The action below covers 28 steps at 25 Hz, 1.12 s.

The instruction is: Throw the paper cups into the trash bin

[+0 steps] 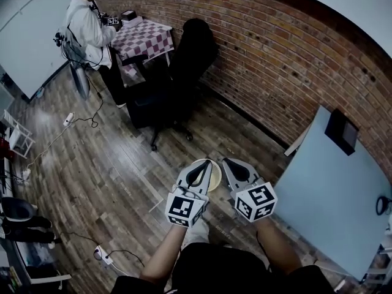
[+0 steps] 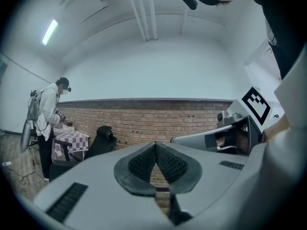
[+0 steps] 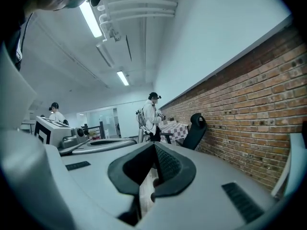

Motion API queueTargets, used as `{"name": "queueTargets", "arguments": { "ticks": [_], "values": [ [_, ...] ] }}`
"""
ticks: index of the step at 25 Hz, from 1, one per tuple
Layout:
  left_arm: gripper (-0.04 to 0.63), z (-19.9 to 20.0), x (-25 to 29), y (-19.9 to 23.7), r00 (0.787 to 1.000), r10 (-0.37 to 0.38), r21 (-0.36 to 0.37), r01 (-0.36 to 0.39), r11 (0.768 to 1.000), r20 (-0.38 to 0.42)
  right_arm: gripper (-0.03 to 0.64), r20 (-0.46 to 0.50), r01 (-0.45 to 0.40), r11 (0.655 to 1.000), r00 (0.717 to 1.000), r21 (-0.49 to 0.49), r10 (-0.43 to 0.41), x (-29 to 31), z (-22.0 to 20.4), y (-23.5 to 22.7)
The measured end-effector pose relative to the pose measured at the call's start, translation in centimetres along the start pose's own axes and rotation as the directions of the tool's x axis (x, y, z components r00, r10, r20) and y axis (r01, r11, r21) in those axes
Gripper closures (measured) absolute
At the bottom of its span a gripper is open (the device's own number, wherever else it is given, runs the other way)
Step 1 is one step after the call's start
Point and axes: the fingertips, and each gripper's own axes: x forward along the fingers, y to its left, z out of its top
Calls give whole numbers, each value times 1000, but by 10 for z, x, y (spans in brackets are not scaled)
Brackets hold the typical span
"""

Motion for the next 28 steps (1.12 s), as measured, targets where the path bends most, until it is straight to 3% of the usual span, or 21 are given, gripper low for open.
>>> {"name": "queueTargets", "arguments": {
  "ticks": [11, 19, 28],
  "values": [
    [586, 12, -26, -75, 1000, 8, 33, -8, 999, 4, 614, 44, -33, 999, 998, -6, 33, -79, 5, 13],
    [586, 35, -48, -106, 998, 31, 71, -35, 997, 60, 614, 85, -60, 998, 995, -15, 61, -117, 11, 29],
    [586, 34, -63, -131, 998, 47, 64, -49, 997, 36, 614, 104, -77, 997, 991, -24, 79, -146, 14, 37]
  ]
}}
